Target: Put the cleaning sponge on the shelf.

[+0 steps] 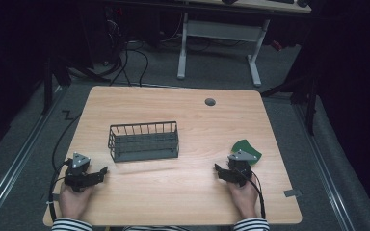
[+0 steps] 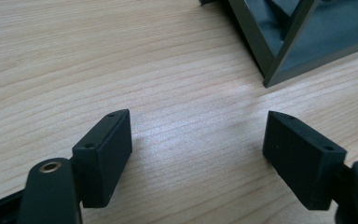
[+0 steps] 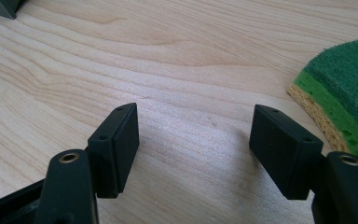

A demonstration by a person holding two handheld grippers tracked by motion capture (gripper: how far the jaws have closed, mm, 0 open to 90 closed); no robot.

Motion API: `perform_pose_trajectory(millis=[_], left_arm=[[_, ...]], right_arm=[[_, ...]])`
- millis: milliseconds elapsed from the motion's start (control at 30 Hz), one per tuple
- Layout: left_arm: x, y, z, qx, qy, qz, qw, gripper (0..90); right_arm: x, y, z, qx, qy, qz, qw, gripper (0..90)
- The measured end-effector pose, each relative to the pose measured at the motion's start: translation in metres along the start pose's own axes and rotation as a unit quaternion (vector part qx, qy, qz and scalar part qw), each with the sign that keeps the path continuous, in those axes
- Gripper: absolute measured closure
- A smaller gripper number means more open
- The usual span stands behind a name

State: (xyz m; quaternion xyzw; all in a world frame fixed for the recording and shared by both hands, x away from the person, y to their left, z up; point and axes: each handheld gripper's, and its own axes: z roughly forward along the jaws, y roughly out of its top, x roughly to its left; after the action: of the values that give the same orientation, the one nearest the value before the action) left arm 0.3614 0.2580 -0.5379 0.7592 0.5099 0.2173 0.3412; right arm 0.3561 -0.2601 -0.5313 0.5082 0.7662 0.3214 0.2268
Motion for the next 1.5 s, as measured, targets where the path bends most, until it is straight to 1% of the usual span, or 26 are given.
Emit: perform_pose_trajectory(millis=[500, 733, 833, 1033, 1067, 1167, 1200, 1233, 1267, 1300, 1333, 1367, 1400, 1433, 1467, 1500], left_arm=[[0.000, 0.001, 0.000, 0.002, 0.000, 0.001, 1.0000, 24.0], [0.000, 0.001, 0.001, 0.001, 0.003, -0.003, 1.0000, 24.4], [0.000, 0.001, 0.001, 0.001, 0.003, -0.003, 1.0000, 24.3], [0.000, 0.002, 0.002, 0.000, 0.003, -0.003, 1.0000, 24.2], [0.000, 0.002, 0.002, 0.001, 0.001, -0.002, 1.0000, 24.2], [0.004, 0.001, 0.001, -0.005, -0.012, -0.015, 0.9998, 24.0], [0.004, 0.001, 0.001, -0.006, -0.014, -0.019, 0.9997, 24.1], [0.004, 0.001, 0.001, -0.006, -0.014, -0.019, 0.9997, 24.5], [0.005, 0.001, 0.000, -0.008, -0.015, -0.022, 0.9996, 24.5], [0.006, 0.001, 0.000, -0.010, -0.019, -0.028, 0.9994, 25.2], [0.006, 0.001, 0.000, -0.011, -0.025, -0.031, 0.9991, 25.6], [0.006, 0.001, 0.000, -0.011, -0.025, -0.031, 0.9991, 26.2], [0.005, 0.002, 0.000, -0.014, -0.032, -0.034, 0.9988, 26.2], [0.005, 0.002, 0.000, -0.014, -0.032, -0.034, 0.9988, 26.3], [0.003, 0.002, -0.002, -0.016, -0.042, -0.031, 0.9985, 26.4], [0.003, 0.002, -0.002, -0.016, -0.042, -0.031, 0.9985, 26.5]], right_arm=[[0.002, 0.000, 0.000, 0.000, -0.003, 0.002, 1.0000, 33.1], [0.002, 0.000, 0.000, 0.000, -0.002, 0.003, 1.0000, 33.1], [0.003, 0.000, -0.001, 0.000, 0.002, 0.000, 1.0000, 33.0], [0.004, 0.000, 0.000, 0.001, 0.000, 0.002, 1.0000, 32.6], [0.004, 0.000, 0.000, 0.001, 0.000, 0.002, 1.0000, 32.6], [0.003, 0.000, 0.000, 0.000, 0.000, 0.004, 1.0000, 34.4], [0.003, 0.000, 0.000, -0.002, 0.000, 0.005, 1.0000, 35.3], [0.003, 0.000, 0.000, -0.002, 0.000, 0.005, 1.0000, 35.3], [0.003, 0.000, 0.000, -0.003, 0.002, 0.010, 0.9999, 35.9], [0.003, 0.001, 0.000, -0.007, 0.011, 0.017, 0.9998, 36.5], [0.004, 0.002, 0.000, -0.007, 0.014, 0.019, 0.9997, 36.6], [0.004, 0.002, 0.000, -0.007, 0.014, 0.019, 0.9997, 36.6], [0.006, 0.005, 0.000, -0.008, 0.017, 0.013, 0.9997, 37.3], [0.008, 0.006, -0.001, -0.009, 0.019, 0.010, 0.9997, 37.9], [0.009, 0.008, -0.001, -0.011, 0.024, 0.010, 0.9996, 38.6], [0.011, 0.010, -0.002, -0.013, 0.028, 0.009, 0.9995, 39.2]])
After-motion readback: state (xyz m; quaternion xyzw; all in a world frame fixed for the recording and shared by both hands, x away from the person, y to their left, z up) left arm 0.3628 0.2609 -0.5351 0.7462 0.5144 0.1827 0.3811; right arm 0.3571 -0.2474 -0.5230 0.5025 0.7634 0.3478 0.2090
